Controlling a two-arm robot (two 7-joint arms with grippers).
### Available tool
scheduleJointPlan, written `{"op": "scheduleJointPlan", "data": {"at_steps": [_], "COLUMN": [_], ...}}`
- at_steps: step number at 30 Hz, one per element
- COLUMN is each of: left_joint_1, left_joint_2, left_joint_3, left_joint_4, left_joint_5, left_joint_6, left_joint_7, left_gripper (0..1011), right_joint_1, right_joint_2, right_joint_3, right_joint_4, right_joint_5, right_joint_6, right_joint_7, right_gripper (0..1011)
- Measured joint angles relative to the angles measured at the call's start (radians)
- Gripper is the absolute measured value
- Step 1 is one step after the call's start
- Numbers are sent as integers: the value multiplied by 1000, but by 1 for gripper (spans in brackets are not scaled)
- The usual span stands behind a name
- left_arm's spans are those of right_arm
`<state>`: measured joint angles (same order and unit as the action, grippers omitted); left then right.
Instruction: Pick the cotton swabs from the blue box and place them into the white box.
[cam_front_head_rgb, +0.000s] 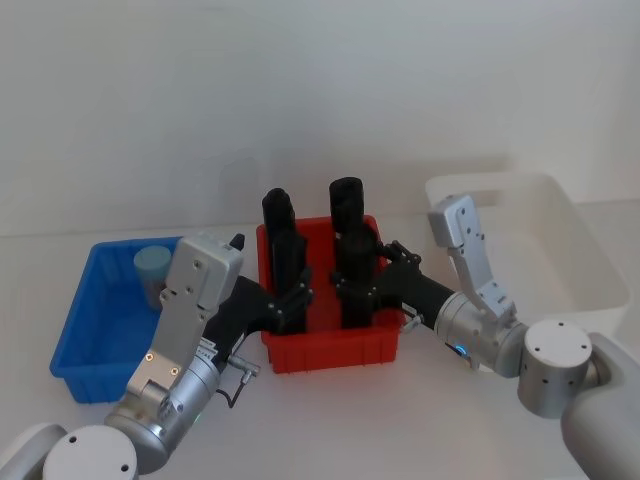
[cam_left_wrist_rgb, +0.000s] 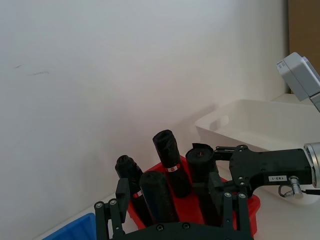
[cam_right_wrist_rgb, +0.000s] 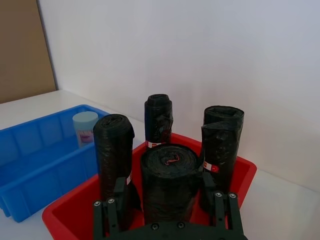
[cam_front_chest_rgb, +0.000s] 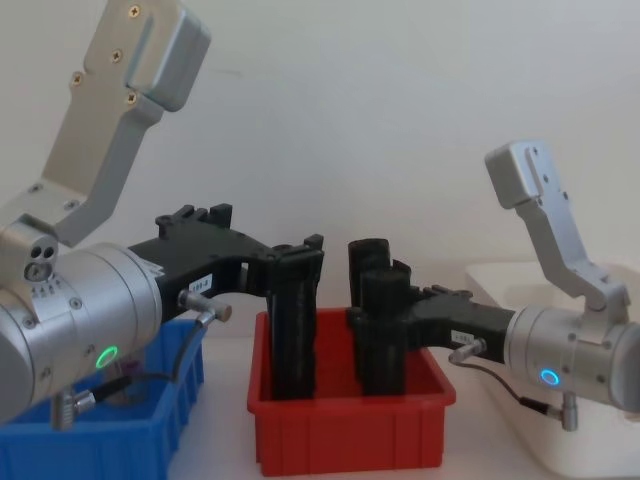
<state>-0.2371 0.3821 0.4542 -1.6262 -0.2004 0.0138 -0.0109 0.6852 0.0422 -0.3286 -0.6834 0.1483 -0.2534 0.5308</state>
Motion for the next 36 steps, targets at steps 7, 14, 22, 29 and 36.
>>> {"op": "scheduleJointPlan", "data": {"at_steps": [7, 14, 22, 29, 36], "left_joint_1": [0, 0, 0, 0, 0], "left_joint_2": [0, 0, 0, 0, 0], "left_joint_3": [0, 0, 0, 0, 0], "left_joint_4": [0, 0, 0, 0, 0], "left_joint_5": [0, 0, 0, 0, 0], "left_joint_6": [0, 0, 0, 0, 0], "left_joint_7": [0, 0, 0, 0, 0], "left_gripper": [1000, 1000, 1000, 1000, 1000], "right_joint_1": [51, 84, 81, 25, -47], "right_joint_2": [-23, -38, -37, -13, 18], "right_joint_3": [-8, -12, -8, 4, 16], "right_joint_4": [97, 159, 142, 10, -162], "right_joint_5": [0, 0, 8, 24, 41], "right_joint_6": [-36, -62, -67, -40, -18], "right_joint_7": [14, 17, 12, -7, -39], "right_gripper": [768, 550, 485, 451, 451]}}
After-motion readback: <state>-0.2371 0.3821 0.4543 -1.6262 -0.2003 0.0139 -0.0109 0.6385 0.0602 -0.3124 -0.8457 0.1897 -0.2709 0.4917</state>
